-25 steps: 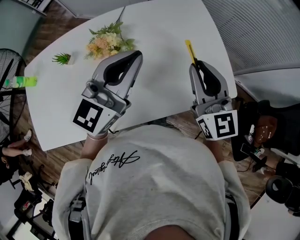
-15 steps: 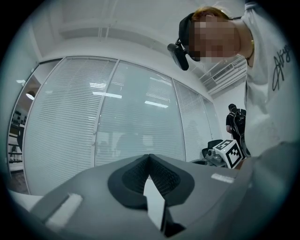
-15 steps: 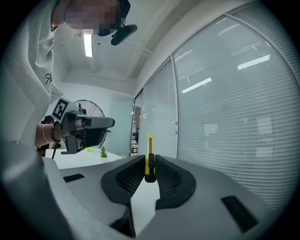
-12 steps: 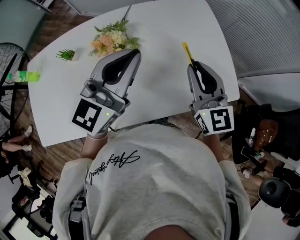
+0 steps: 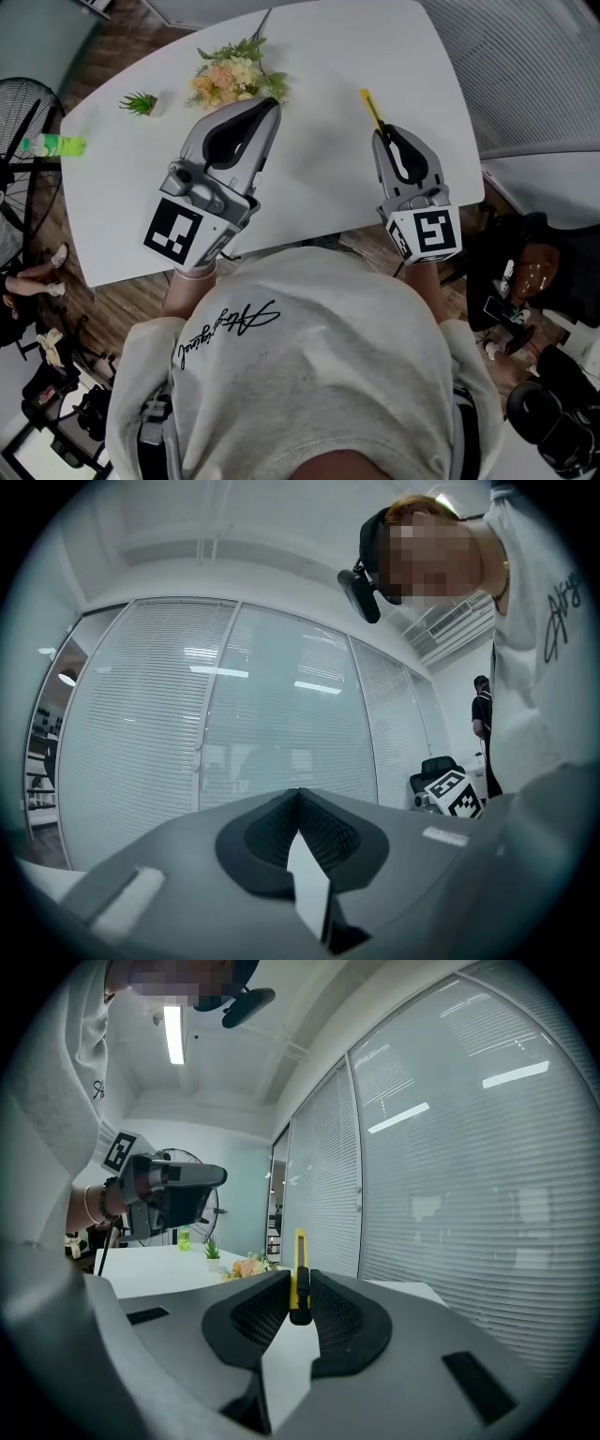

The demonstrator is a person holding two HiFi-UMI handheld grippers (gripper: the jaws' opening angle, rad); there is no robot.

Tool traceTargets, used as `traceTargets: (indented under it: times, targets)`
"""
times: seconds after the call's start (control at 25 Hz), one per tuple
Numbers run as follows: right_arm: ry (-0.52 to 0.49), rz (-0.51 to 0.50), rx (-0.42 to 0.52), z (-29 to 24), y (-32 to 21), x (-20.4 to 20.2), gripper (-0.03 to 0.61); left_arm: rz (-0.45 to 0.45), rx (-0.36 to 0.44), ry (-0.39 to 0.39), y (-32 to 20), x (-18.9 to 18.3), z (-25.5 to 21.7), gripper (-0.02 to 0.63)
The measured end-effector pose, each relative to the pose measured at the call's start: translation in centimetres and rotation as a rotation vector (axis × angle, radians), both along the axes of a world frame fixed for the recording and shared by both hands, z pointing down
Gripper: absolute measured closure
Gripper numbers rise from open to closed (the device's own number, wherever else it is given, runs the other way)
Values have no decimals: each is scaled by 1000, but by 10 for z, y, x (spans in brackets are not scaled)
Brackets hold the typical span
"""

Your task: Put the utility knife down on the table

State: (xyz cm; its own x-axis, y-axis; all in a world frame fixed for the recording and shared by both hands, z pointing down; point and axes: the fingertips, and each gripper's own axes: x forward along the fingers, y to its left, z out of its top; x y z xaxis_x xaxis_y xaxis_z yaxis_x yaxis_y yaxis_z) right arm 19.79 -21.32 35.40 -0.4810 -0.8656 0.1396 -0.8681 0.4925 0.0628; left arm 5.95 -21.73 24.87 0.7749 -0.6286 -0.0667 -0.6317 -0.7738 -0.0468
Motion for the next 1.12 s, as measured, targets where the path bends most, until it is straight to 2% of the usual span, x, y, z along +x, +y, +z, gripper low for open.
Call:
traceTargets:
  times: [1.12]
  targets:
    - [69, -50, -157, 75, -5, -23, 511, -71, -7, -20, 8, -29, 2, 616]
